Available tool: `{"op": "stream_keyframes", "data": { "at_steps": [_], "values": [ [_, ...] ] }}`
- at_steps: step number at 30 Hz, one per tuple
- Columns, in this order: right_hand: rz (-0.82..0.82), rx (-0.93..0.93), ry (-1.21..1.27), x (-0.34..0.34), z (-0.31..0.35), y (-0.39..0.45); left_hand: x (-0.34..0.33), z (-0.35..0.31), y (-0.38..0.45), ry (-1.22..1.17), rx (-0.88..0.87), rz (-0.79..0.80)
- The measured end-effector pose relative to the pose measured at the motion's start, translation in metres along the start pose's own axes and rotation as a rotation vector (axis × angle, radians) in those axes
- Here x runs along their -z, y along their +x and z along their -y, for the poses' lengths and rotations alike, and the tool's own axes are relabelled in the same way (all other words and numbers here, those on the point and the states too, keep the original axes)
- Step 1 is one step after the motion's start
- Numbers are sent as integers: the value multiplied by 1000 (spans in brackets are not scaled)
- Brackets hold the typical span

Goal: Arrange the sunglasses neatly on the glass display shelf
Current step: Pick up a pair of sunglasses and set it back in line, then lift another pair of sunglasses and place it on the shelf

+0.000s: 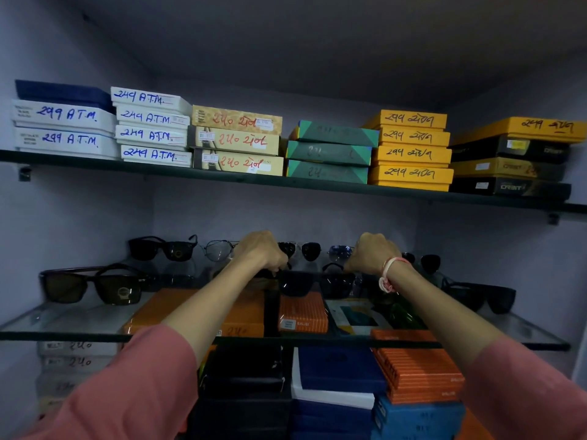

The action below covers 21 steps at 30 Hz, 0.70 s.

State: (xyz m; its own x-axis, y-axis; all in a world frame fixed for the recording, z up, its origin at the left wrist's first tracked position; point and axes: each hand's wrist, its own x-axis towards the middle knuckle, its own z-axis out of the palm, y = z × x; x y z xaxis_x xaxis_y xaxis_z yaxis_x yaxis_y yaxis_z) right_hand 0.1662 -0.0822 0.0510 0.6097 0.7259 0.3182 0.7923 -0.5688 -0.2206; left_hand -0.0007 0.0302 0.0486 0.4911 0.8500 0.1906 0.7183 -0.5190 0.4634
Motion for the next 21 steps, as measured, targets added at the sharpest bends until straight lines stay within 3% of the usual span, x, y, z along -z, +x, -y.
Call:
{"op": "stream_keyframes", "data": {
  "at_steps": [12,15,18,21],
  "values": [
    [-4,-15,-11,3,1,1,5,0,0,33,3,56],
    [-50,13,42,8,6,5,12,8,4,-3,4,2],
    [-41,118,121,11,18,15,22,23,6,76,18,-126],
    [36,310,150,11,36,20,30,44,6,120,48,-94]
  ]
}}
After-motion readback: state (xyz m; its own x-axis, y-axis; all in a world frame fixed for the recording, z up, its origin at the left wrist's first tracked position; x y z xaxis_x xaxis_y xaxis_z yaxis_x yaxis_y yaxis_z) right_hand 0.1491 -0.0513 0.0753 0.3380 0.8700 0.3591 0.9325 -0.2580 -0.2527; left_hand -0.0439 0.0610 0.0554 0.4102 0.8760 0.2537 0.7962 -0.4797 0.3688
